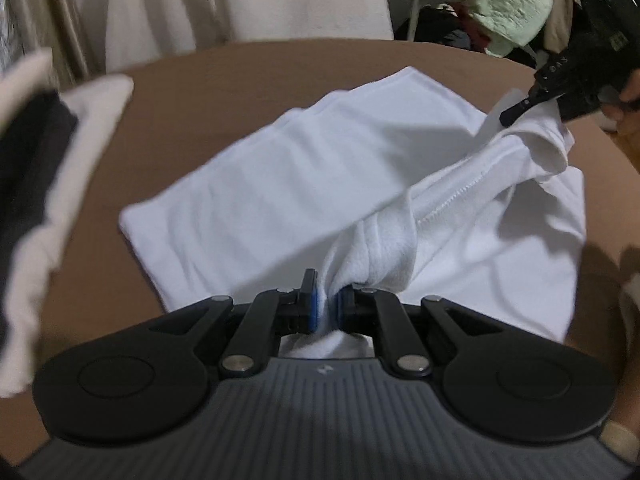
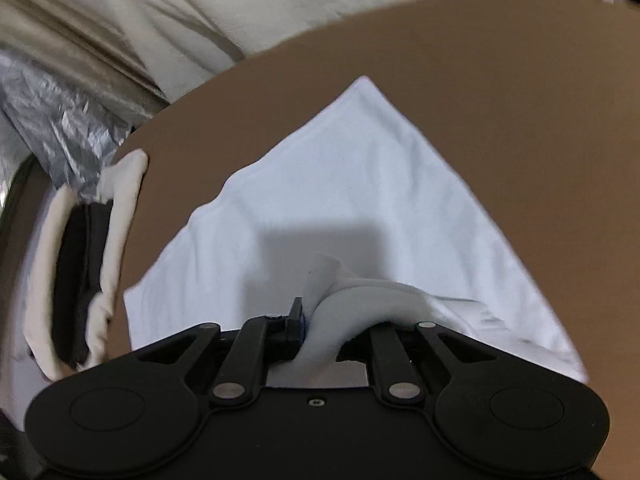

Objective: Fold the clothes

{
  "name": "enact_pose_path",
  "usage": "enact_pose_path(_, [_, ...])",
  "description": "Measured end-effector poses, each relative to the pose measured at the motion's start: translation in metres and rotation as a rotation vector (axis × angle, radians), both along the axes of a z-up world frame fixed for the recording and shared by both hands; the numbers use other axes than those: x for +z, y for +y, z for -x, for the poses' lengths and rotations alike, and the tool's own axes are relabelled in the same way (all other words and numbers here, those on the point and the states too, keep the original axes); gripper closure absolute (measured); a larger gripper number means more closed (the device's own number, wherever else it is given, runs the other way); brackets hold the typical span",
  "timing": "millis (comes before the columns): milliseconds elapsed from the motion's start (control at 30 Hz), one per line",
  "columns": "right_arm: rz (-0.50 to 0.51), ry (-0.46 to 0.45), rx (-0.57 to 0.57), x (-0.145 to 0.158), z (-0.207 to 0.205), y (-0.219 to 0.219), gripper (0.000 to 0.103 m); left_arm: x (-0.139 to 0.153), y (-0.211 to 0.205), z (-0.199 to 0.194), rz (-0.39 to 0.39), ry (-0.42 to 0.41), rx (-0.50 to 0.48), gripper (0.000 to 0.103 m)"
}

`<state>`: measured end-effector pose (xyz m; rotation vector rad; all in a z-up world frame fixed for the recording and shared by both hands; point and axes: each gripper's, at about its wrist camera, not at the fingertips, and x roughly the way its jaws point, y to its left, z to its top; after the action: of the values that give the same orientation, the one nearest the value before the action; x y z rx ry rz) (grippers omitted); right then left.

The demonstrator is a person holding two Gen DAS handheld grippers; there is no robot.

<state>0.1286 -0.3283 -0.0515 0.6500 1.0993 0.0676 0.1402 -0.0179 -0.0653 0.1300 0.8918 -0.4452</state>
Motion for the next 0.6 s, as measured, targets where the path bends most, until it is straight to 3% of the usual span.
enact_pose_path(200, [0.004, 0.004, -0.004, -0.005, -0.029, 0.005, 0.088, -0.003, -0.004, -0.032, -0.059, -0.023, -0.029, 0.092])
enact_pose_path(233, [-0.008, 0.003, -0.003, -0.008, -0.035, 0.003, 0.085, -0.009, -0.003, -0.04, -0.054, -0.006, -0.022, 0.084])
enact_pose_path(267, [-0.042, -0.004, 0.013, -0.015, -0.04, -0.001, 0.076, -0.023, -0.001, -0.045, -0.07, 0.007, 0.002, 0.059])
enact_pose_path(333, [-0.111, -0.023, 0.043, -0.03, -0.048, -0.011, 0.063, -0.043, 0.004, -0.05, -0.082, 0.018, 0.048, 0.033])
enact_pose_path(467, [-0.273, -0.094, 0.028, -0.055, -0.028, -0.046, 0.061, -0.054, 0.019, -0.047, -0.037, 0.004, 0.124, 0.034])
enact_pose_path(533, [-0.298, -0.144, 0.019, -0.045, -0.023, -0.06, 0.06, -0.037, 0.024, -0.043, -0.07, -0.099, 0.167, 0.036])
enact_pose_path(600, [-0.255, -0.24, -0.018, -0.025, -0.016, -0.07, 0.055, -0.026, 0.036, -0.035, -0.03, -0.172, 0.22, 0.036])
